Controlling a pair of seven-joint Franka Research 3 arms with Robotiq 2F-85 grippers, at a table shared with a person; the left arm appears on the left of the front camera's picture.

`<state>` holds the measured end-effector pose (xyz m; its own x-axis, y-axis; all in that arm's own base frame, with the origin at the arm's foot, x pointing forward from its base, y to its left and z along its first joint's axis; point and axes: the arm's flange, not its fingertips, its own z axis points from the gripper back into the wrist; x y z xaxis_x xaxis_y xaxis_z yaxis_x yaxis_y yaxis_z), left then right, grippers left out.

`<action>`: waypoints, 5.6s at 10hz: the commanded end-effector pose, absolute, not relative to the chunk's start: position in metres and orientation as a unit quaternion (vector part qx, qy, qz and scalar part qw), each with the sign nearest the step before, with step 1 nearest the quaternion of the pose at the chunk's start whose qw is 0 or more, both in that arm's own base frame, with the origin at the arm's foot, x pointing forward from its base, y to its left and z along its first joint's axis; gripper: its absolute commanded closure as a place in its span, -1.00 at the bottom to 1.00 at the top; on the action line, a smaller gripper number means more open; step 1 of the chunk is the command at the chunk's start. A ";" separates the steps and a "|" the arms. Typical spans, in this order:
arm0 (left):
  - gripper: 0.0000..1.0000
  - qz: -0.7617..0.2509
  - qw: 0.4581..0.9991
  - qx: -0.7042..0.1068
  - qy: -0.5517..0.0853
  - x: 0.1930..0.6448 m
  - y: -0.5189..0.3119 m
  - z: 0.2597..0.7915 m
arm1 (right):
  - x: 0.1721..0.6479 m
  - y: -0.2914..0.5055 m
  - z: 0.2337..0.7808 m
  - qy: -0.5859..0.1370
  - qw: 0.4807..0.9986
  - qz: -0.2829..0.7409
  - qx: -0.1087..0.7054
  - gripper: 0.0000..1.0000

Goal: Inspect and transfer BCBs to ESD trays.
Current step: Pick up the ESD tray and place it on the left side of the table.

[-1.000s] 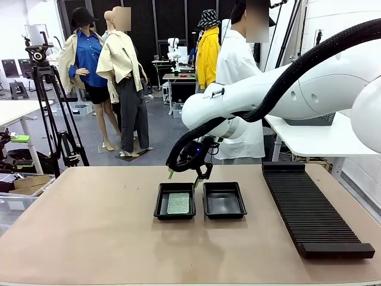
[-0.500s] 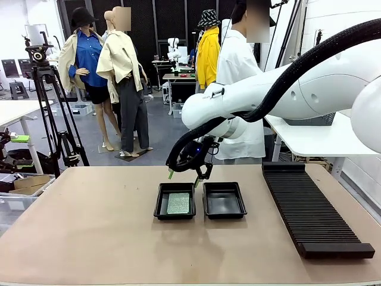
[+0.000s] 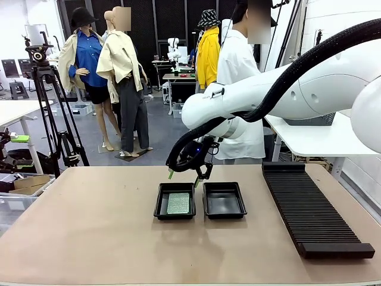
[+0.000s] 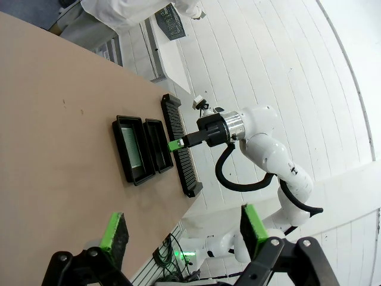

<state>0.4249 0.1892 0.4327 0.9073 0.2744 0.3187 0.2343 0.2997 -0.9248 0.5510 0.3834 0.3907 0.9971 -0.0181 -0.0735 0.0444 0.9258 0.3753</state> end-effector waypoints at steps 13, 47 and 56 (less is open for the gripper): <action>-1.00 -0.014 0.805 -0.570 -0.164 0.452 0.134 0.462 | 0.517 0.222 0.441 0.021 0.931 -0.008 0.365 -1.00; -1.00 -0.020 0.911 -0.409 -0.047 0.520 -0.035 0.484 | 0.364 0.013 0.452 -0.018 0.877 -0.074 0.475 -1.00; -1.00 -0.057 0.967 -0.247 -0.023 0.536 -0.162 0.482 | 0.433 -0.087 0.396 -0.012 0.803 -0.077 0.590 -1.00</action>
<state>0.5282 -0.1516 0.4827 0.9914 -0.1037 0.0799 0.1304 0.8387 -0.5288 0.4215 -0.0818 0.3997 0.9861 -0.1487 -0.0740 0.1204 0.3322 0.9355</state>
